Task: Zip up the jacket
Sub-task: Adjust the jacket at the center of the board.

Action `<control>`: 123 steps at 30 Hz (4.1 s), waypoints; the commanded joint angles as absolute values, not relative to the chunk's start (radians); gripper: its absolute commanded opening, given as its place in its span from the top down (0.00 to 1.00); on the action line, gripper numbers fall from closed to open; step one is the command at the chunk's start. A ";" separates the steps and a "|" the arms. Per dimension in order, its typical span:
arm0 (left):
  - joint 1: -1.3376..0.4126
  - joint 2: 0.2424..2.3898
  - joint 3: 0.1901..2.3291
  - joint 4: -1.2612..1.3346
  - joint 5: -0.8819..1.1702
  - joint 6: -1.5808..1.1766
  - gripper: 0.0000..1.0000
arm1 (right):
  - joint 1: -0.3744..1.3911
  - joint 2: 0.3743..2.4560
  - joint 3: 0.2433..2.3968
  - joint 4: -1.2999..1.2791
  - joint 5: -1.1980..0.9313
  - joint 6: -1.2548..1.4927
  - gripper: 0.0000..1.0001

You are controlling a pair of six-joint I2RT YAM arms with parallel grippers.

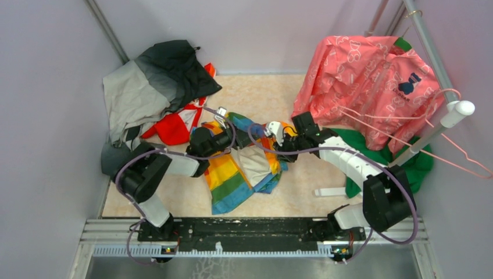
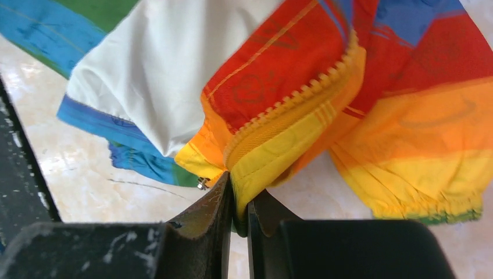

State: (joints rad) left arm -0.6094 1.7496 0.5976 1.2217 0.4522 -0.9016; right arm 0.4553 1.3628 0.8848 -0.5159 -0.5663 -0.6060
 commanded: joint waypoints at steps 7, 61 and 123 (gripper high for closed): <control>-0.632 1.426 0.462 0.993 0.428 -0.697 0.44 | 0.431 1.408 0.959 -0.498 -0.468 -0.563 0.84; -0.811 1.780 0.500 1.335 0.293 -0.769 0.29 | 0.374 1.355 0.937 -0.531 -0.736 -0.628 0.89; -0.584 1.992 0.740 1.793 0.528 -1.102 1.00 | 0.271 1.513 0.803 -0.128 -0.949 -0.216 0.41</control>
